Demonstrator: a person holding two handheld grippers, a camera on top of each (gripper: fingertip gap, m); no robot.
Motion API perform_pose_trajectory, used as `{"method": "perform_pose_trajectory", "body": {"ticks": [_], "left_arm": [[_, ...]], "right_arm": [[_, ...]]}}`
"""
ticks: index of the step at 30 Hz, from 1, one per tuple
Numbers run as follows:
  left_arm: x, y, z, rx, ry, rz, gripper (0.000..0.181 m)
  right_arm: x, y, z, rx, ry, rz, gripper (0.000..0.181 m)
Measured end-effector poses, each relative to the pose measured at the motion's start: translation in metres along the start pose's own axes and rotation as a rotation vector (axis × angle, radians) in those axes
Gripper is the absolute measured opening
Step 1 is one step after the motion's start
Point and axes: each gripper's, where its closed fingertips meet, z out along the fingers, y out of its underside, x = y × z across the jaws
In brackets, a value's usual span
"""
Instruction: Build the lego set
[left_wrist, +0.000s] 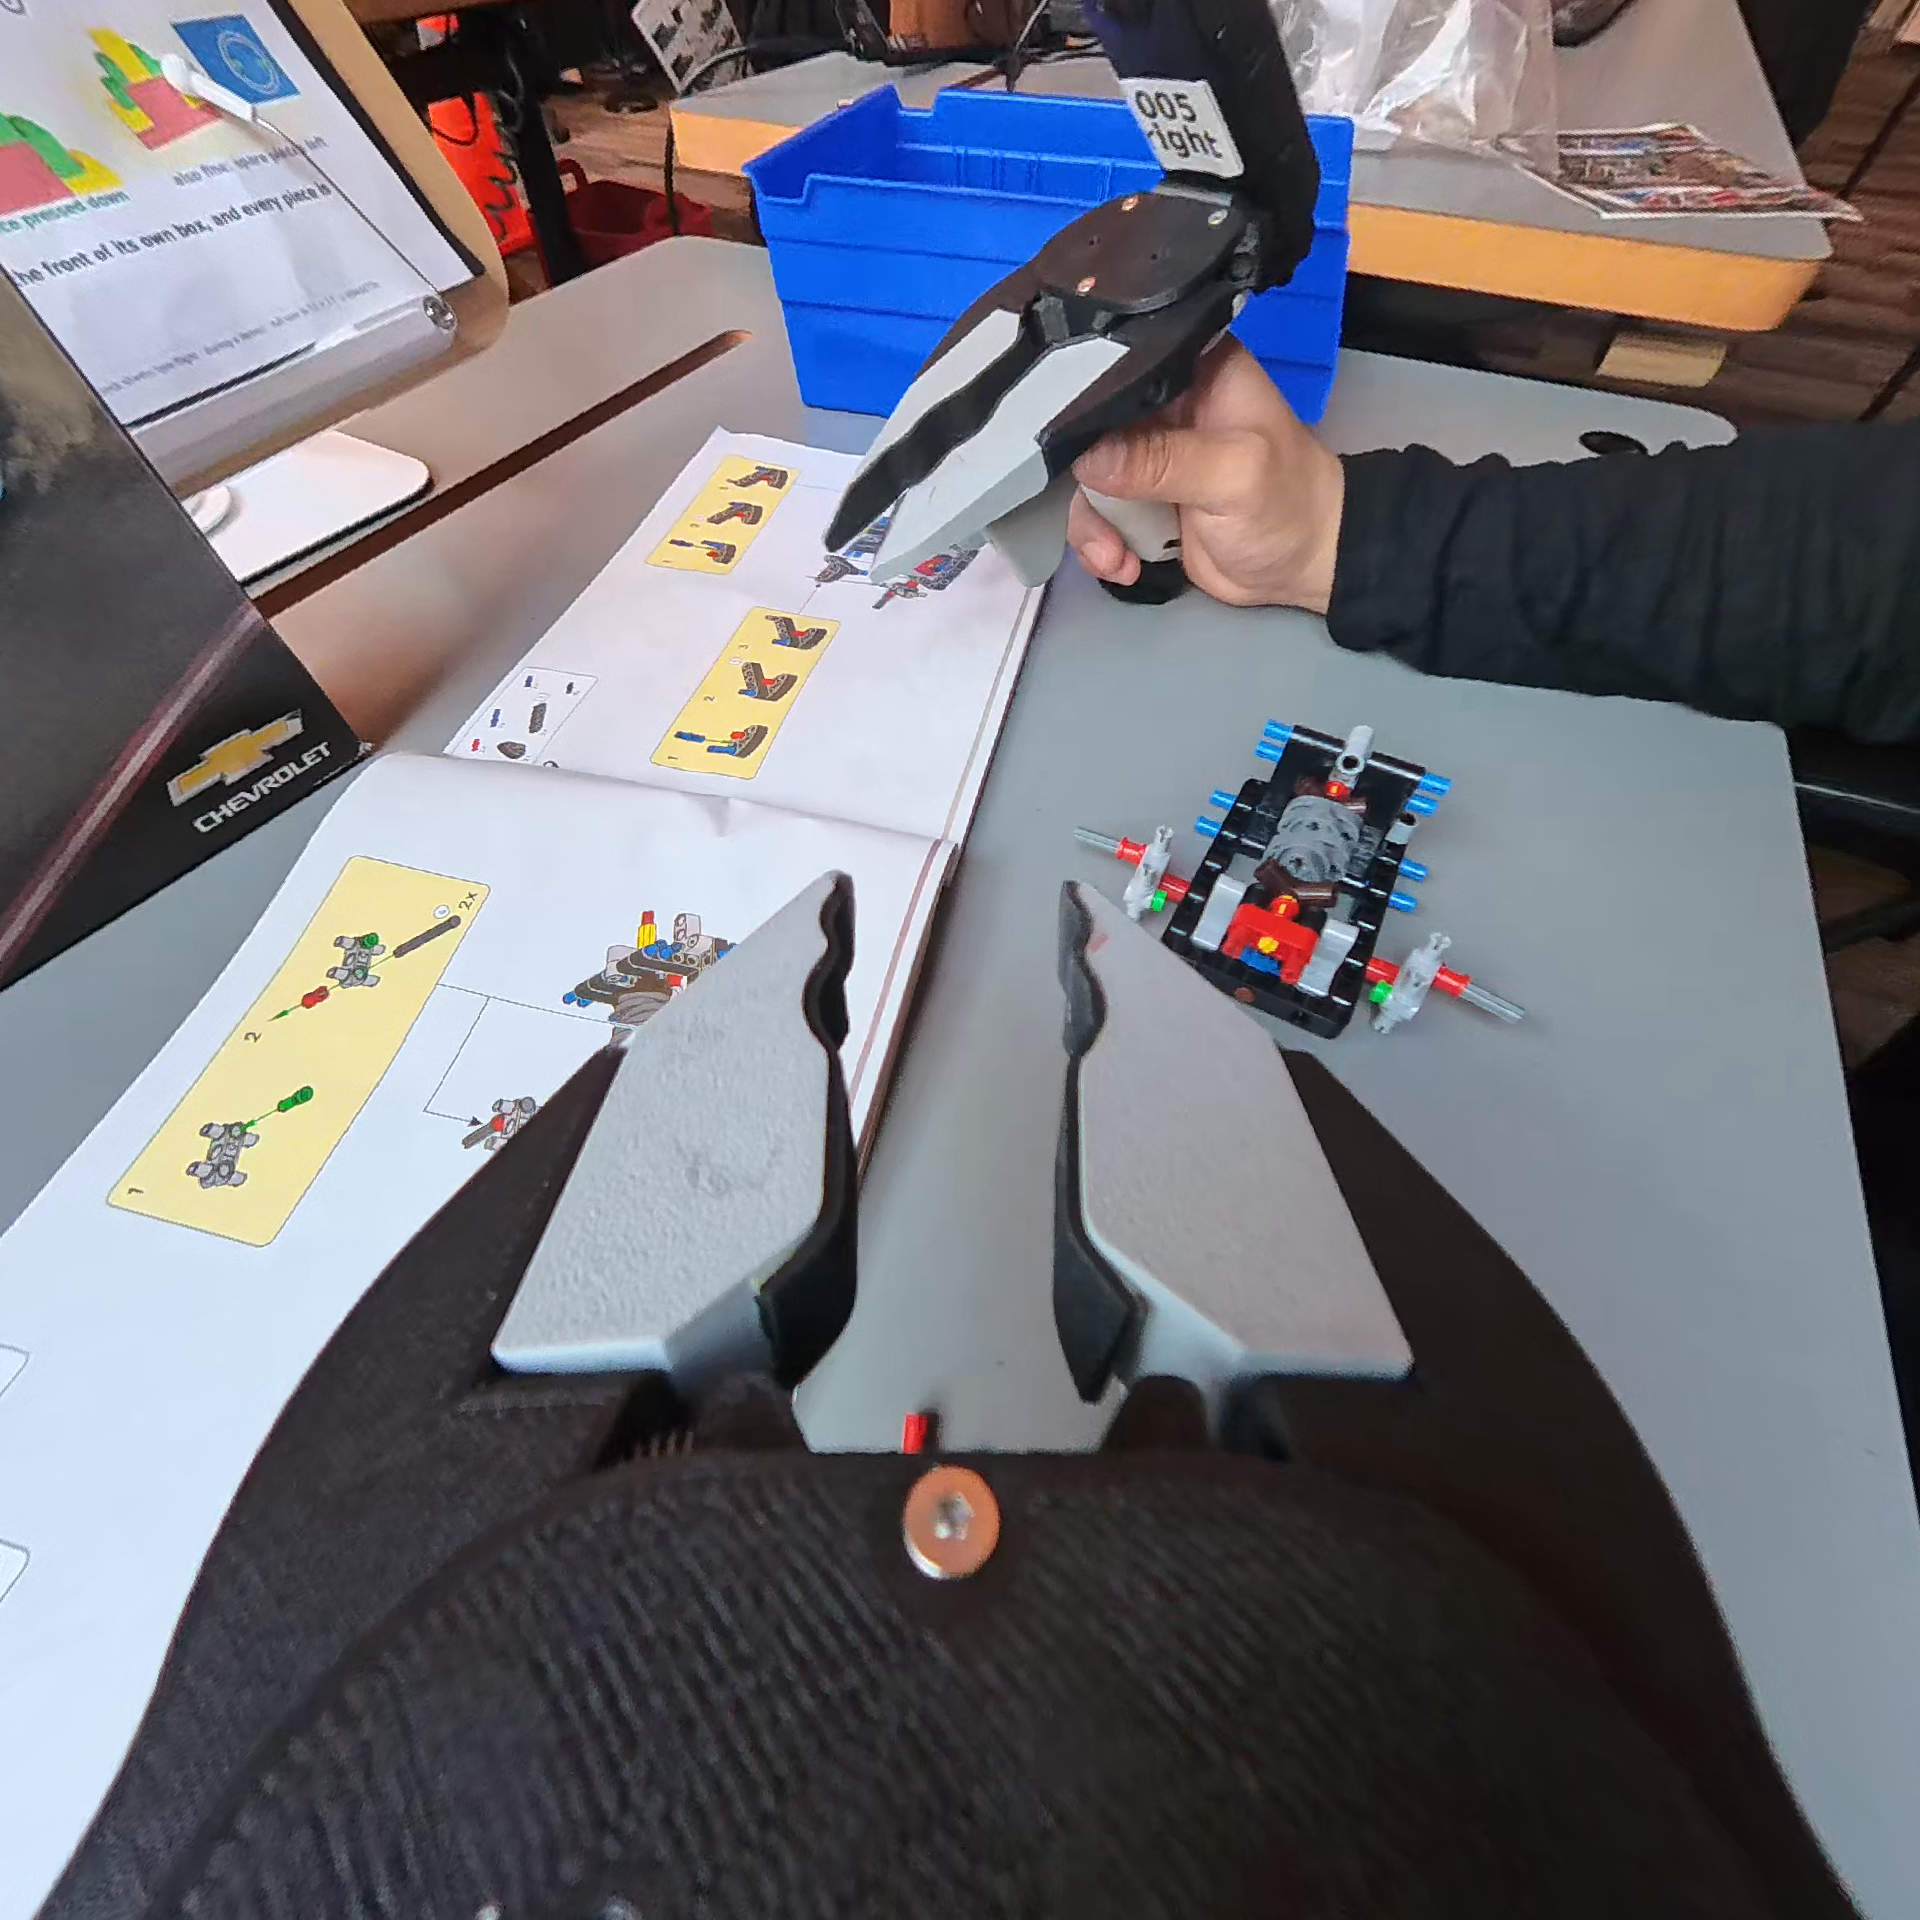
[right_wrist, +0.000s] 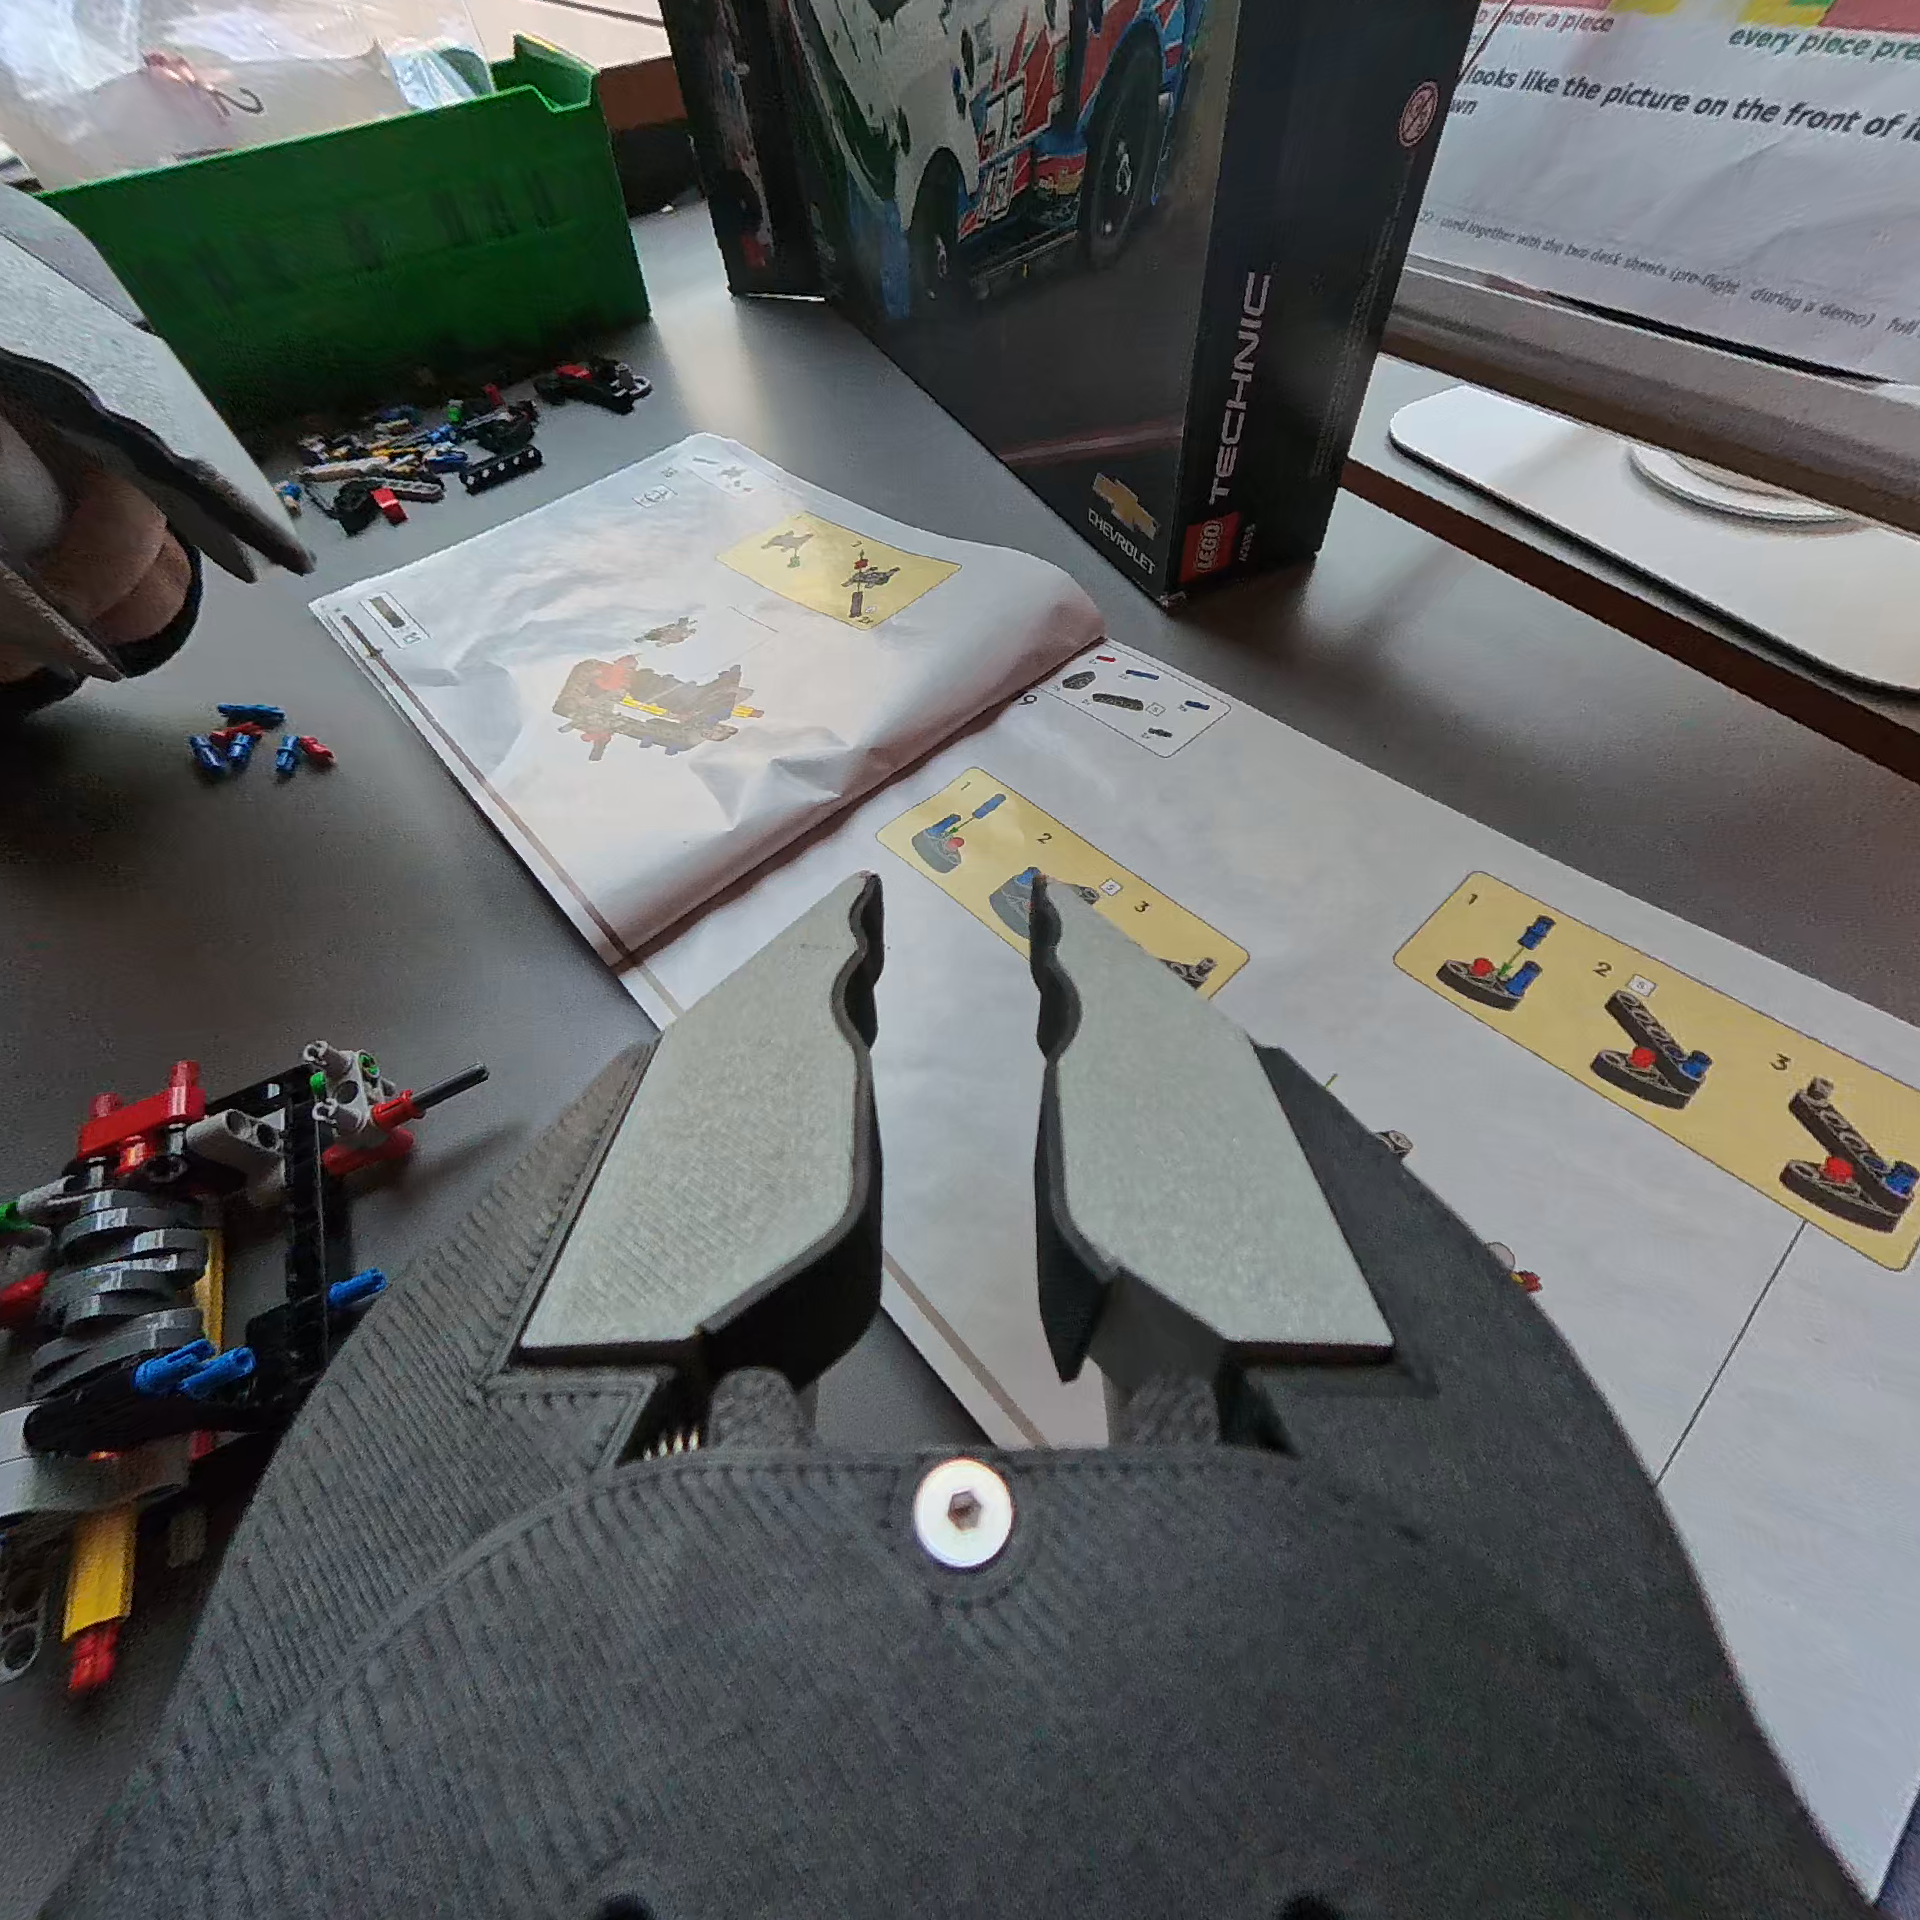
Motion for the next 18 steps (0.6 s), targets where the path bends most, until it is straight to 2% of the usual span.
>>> {"method": "perform_pose_trajectory", "body": {"ticks": [7, 10, 12, 14, 18], "left_arm": [[-0.004, -0.003, -0.007, 0.025, -0.01, -0.004, 0.029], [-0.019, -0.003, -0.028, 0.061, -0.077, -0.003, 0.027], [-0.043, -0.004, -0.061, 0.043, -0.166, 0.005, 0.03], [-0.077, 0.003, -0.108, -0.036, -0.306, 0.028, 0.013], [-0.137, 0.063, -0.196, -0.404, -0.572, -0.133, 0.019]], "right_arm": [[0.0, -0.002, -0.001, 0.012, -0.009, 0.005, 0.026], [0.0, -0.002, -0.002, 0.017, -0.007, 0.005, 0.025], [0.0, -0.004, -0.003, 0.031, -0.008, 0.009, 0.025], [-0.001, -0.006, -0.005, 0.045, -0.017, 0.011, 0.024], [-0.004, -0.006, -0.005, 0.049, -0.045, 0.013, 0.023]]}}
